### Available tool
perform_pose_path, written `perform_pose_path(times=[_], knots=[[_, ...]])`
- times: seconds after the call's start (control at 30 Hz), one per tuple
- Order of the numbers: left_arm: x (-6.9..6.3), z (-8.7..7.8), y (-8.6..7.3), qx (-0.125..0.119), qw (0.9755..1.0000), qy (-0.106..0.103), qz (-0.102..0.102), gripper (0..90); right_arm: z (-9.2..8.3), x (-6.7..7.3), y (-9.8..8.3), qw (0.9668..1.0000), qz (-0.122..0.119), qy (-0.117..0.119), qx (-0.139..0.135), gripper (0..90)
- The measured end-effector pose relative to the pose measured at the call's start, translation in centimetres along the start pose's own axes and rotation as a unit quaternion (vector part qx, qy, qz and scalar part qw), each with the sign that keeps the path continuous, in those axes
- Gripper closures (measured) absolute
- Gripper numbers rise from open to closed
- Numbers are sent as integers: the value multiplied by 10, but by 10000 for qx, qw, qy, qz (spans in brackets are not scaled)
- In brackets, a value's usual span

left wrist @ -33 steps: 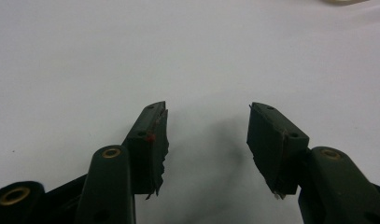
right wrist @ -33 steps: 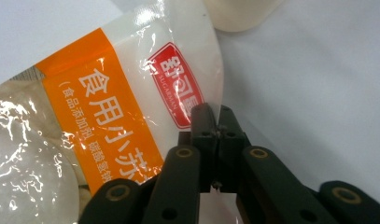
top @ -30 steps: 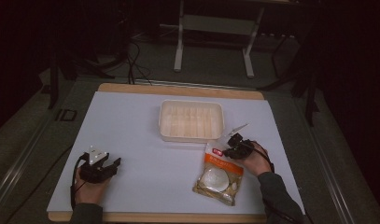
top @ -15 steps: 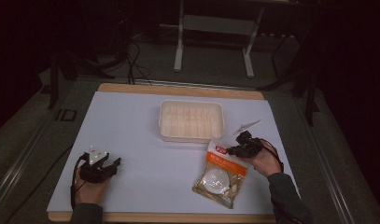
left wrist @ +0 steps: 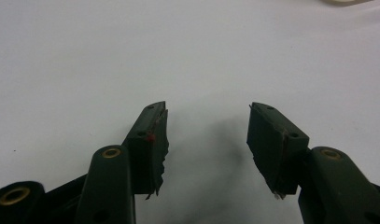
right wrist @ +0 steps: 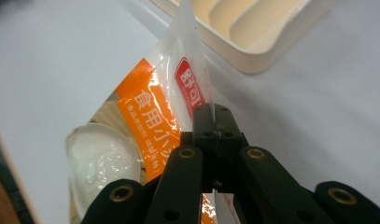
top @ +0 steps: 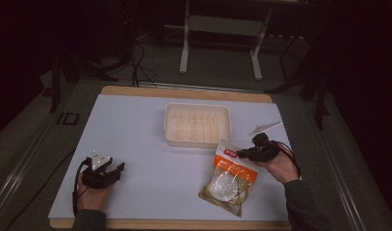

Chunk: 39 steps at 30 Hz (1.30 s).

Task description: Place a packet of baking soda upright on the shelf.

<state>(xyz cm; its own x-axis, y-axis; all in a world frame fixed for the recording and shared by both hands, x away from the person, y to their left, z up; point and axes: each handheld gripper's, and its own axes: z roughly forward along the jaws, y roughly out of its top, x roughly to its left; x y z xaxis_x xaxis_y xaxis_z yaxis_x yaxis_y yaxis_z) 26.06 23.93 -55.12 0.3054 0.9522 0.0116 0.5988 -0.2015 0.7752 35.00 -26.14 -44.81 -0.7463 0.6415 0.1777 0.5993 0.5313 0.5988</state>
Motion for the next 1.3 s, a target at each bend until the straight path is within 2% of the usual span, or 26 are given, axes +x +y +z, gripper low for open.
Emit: perform_pose_path(times=[0.1, 0.27, 0.47, 0.6, 0.8, 0.93, 1.07, 1.3], knots=[[0, 0, 0, -1, 10000, -2, 4, 473, -14, 7, -2, 9996, -87, 177, -209, 900], [-1, 0, 0, -10, 10000, 9, 0, 474, -29, 13, -3, 9986, -147, 347, -382, 900], [-1, 0, 0, -18, 10000, 16, 3, 474, -41, 22, -2, 9961, -255, 606, -591, 900], [-1, 0, 0, -26, 10000, 14, -10, 473, -49, 32, 0, 9933, -420, 777, -742, 900], [-1, -1, 0, -42, 10000, 18, 6, 473, -62, 51, 9, 9920, -692, 617, -854, 900], [-1, -1, 0, -47, 10000, 14, 4, 472, -66, 58, 14, 9913, -764, 561, -915, 900], [0, -1, 0, -54, 10000, 17, -9, 471, -68, 57, 21, 9917, -713, 464, -964, 900], [-1, -2, 0, -102, 9999, 46, -22, 472, -70, 52, 23, 9916, -636, 446, -1034, 900]])
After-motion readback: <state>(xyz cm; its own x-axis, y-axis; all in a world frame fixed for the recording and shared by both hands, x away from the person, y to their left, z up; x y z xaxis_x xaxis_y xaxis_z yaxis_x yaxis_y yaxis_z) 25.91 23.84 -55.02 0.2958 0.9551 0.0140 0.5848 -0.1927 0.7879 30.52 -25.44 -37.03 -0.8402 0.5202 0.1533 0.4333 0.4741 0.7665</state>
